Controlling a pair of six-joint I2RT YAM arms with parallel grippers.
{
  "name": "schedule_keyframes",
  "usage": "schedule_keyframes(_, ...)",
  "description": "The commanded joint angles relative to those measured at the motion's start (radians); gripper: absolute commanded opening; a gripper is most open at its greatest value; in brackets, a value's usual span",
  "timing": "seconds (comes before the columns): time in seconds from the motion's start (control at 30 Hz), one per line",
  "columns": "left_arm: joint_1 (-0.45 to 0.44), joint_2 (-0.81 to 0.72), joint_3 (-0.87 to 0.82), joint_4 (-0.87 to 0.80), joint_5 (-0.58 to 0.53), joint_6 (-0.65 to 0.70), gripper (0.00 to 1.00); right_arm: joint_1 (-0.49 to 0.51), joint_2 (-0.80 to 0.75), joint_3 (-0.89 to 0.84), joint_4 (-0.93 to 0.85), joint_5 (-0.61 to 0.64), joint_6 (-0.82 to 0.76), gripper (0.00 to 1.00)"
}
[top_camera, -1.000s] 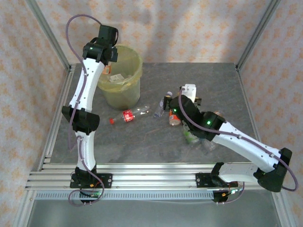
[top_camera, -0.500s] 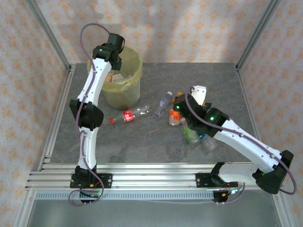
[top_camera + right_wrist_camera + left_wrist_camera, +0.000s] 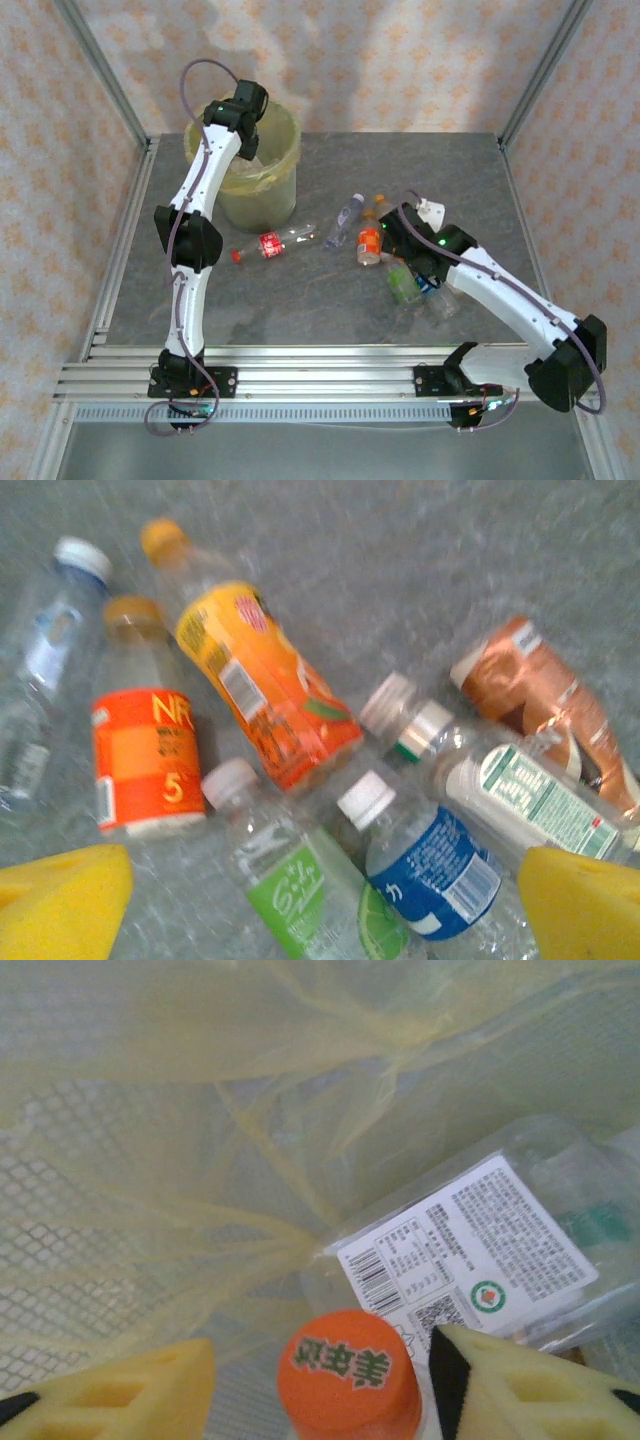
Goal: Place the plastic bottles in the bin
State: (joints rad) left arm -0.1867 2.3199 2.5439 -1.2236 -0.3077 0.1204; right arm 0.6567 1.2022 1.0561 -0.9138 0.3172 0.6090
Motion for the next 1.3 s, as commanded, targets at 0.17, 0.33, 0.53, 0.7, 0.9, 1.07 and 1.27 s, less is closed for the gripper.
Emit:
schedule_keyframes(0.17, 0.006, -0.075, 0.007, -0.058, -0.059, 0.001, 0.69, -0.011, 0.019, -0.066, -0.043, -0.13, -0.004, 0.99)
schedule_keyframes(0.33, 0.003, -0.158, 0.012, -0.065, -0.04, -0.026, 0.71, -0.011, 0.017, -0.096, -0.038, -0.173, -0.026, 0.99)
schedule_keyframes(0.53, -0.003, -0.299, -0.038, -0.03, 0.061, -0.074, 0.82, -0.014, 0.033, -0.12, -0.025, -0.185, -0.059, 0.99)
schedule_keyframes(0.7, -0.008, -0.461, -0.182, 0.049, 0.149, -0.135, 0.97, -0.023, 0.069, -0.133, -0.008, -0.211, -0.072, 0.97)
schedule_keyframes(0.9, -0.015, -0.664, -0.419, 0.177, 0.258, -0.219, 1.0, -0.028, 0.107, -0.149, 0.033, -0.245, -0.096, 0.95)
schedule_keyframes(1.07, -0.016, -0.818, -0.606, 0.285, 0.328, -0.306, 1.0, -0.034, 0.138, -0.165, 0.064, -0.27, -0.111, 0.95)
schedule_keyframes(1.27, -0.019, -0.978, -0.797, 0.399, 0.371, -0.417, 1.0, -0.035, 0.16, -0.179, 0.082, -0.29, -0.115, 0.94)
